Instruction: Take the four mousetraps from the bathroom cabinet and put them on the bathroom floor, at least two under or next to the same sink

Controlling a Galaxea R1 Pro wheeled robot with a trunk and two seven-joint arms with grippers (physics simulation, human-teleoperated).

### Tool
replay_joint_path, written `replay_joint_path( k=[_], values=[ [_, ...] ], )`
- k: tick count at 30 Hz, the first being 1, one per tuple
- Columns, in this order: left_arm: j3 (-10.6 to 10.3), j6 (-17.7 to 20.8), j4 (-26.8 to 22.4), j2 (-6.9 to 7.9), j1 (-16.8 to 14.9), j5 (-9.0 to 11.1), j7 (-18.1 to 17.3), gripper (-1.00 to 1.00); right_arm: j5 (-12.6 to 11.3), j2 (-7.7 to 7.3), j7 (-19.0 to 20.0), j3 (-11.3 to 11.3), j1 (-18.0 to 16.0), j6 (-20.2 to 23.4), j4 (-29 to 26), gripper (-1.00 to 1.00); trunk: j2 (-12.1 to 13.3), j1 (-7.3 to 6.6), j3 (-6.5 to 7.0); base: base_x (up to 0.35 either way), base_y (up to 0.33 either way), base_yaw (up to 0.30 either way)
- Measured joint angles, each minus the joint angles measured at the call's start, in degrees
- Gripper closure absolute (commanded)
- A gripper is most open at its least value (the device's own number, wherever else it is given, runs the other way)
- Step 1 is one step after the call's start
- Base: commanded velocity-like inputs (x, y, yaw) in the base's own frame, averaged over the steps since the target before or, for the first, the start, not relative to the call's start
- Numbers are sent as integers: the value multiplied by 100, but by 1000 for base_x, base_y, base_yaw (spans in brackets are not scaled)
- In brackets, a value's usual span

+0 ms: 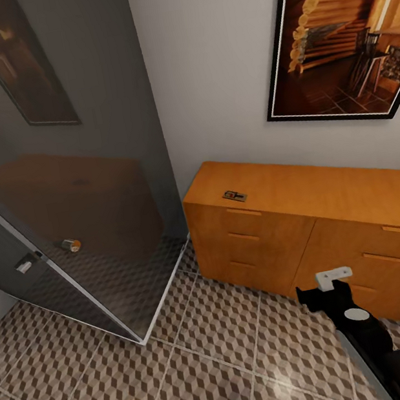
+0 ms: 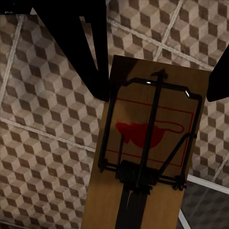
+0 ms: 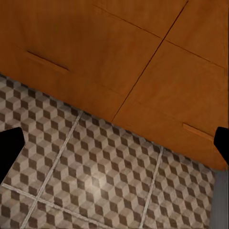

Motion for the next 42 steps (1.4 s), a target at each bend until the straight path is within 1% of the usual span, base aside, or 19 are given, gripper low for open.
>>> replay_joint_path(
  k=[3,6,13,21,26,33,35,38,41,42],
  values=[
    [0,1,0,0,0,0,0,100,-2,-25,1,-2,-351,259,-23,-100,0,0,0,0,0,0],
    [-1,1,0,0,0,1,0,100,-6,-36,3,-2,-607,432,-28,-100,0,0,0,0,0,0],
    [-1,1,0,0,0,1,0,100,-10,-40,4,-2,-1008,691,-31,-100,0,0,0,0,0,0],
    [-3,2,0,-22,0,-2,0,100,-12,-39,4,-10,-1399,849,-32,-100,0,0,0,0,0,0],
    [-1,2,0,-56,0,0,0,100,-11,-38,15,-10,-1739,1195,-32,-100,0,0,0,0,0,0],
    [-2,1,0,-66,0,-3,-1,100,-18,-38,14,-10,-2154,1333,-27,-100,0,0,0,0,0,0],
    [-1,3,0,-68,0,-2,-5,100,-19,-38,13,-10,-2291,1439,-25,-100,0,0,0,0,0,0],
    [-1,2,0,-69,0,-3,-6,100,-19,-38,17,-10,-2517,1662,-23,-100,0,0,0,0,0,0],
    [-1,1,0,-70,0,-4,-8,100,-19,-38,17,-10,-2966,1836,14,-100,0,0,0,0,0,0],
    [-1,1,0,-70,0,-5,-8,100,-24,-38,16,-10,-3052,1851,22,-100,0,-1,0,0,0,0]
  ],
)
